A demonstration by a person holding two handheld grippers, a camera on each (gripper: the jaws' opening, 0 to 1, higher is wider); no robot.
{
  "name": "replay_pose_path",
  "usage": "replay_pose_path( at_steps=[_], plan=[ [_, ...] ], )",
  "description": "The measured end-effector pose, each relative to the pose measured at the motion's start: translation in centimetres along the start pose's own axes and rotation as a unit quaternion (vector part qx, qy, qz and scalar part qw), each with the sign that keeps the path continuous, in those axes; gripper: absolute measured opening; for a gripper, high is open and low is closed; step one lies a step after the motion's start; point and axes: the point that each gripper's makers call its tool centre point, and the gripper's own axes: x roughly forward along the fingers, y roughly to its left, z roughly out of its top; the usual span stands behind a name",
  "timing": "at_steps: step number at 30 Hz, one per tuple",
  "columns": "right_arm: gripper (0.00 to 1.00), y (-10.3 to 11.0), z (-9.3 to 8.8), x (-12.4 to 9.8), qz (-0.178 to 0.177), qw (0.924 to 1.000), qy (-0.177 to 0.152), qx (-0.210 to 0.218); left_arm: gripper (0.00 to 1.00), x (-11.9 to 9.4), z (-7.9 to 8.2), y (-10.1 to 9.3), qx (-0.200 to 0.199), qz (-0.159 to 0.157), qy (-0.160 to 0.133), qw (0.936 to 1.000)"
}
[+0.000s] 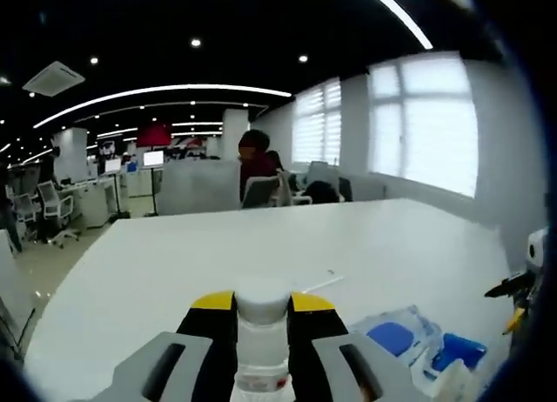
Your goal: Arrange the tabletop items into an orderly group along one side of the table until the central work area is clear of visible clutter.
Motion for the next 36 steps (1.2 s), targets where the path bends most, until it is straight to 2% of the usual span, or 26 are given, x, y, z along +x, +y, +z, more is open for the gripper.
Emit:
replay_pose_path(
  at_steps=[1, 2, 3, 7, 11, 13, 16, 19, 25, 34, 35, 36],
  plan=[
    [0.95, 0.0, 0.1, 0.0, -0.001, 1.0, -0.001, 0.0, 0.16, 0.0, 0.1, 0.1, -0.002, -0.014, 0.002, 0.9999],
    [0.96, 0.1, 0.1, -0.1, -0.001, 1.0, -0.002, 0.0, 0.16, 0.0, 0.4, 0.5, 0.005, -0.013, 0.002, 0.9999],
    [0.96, 0.2, 0.3, -0.1, -0.001, 1.0, -0.004, -0.001, 0.16, 0.1, 0.6, 0.4, 0.003, -0.036, -0.001, 0.9993],
    [0.96, 0.3, 0.8, -0.3, -0.004, 0.9999, -0.009, -0.004, 0.16, 0.0, 1.1, 1.3, 0.002, -0.069, -0.002, 0.9976],
    [0.96, 0.3, 1.2, -0.6, -0.01, 0.9998, -0.016, -0.004, 0.16, -0.3, 1.4, 0.7, 0.005, -0.124, -0.004, 0.9922],
    [0.96, 0.4, 1.3, -0.7, -0.013, 0.9998, -0.017, -0.005, 0.16, -0.5, 1.5, 0.2, 0.008, -0.141, -0.003, 0.99],
    [0.96, 0.6, 1.2, -0.8, -0.015, 0.9997, -0.015, -0.007, 0.16, -0.8, 1.3, -1.0, 0.034, -0.174, 0.0, 0.9842],
    [0.96, 0.7, 1.2, -0.8, -0.02, 0.9997, -0.014, -0.008, 0.16, -0.7, 0.6, -1.6, 0.065, -0.17, 0.014, 0.9832],
    [0.96, 1.1, 1.2, -1.0, -0.025, 0.9995, -0.015, -0.007, 0.16, -0.8, -0.3, -1.7, 0.053, -0.18, 0.024, 0.9819],
    [0.96, 1.5, 0.7, -1.6, -0.036, 0.9993, -0.015, -0.001, 0.16, -0.9, -1.4, -2.4, 0.062, -0.222, 0.045, 0.9722],
    [0.96, 1.5, 0.5, -1.7, -0.038, 0.9992, -0.013, 0.0, 0.17, -1.0, -1.6, -2.7, 0.066, -0.236, 0.048, 0.9682],
    [0.96, 1.5, 0.5, -1.8, -0.038, 0.9992, -0.012, 0.0, 0.17, -1.0, -1.6, -2.8, 0.071, -0.24, 0.049, 0.967]
  ],
)
